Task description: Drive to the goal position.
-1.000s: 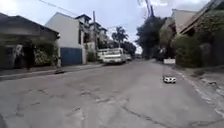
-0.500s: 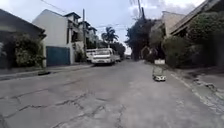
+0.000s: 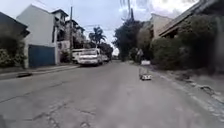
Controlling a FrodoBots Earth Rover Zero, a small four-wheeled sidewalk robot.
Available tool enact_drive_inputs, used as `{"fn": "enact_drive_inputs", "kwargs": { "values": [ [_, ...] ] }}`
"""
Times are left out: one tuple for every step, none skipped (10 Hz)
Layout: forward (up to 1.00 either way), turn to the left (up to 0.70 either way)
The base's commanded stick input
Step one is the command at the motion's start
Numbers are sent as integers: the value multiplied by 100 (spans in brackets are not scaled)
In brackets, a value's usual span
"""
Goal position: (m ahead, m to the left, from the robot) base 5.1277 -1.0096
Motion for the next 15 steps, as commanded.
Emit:
{"fn": "enact_drive_inputs", "kwargs": {
  "values": [
    [70,-35],
    [70,-35],
    [70,-35],
    [70,-35],
    [70,-35],
    [70,-35],
    [70,-2],
    [70,0],
    [70,0],
    [78,0],
    [85,0],
    [85,0],
    [90,0],
    [100,0],
    [100,0]
  ]
}}
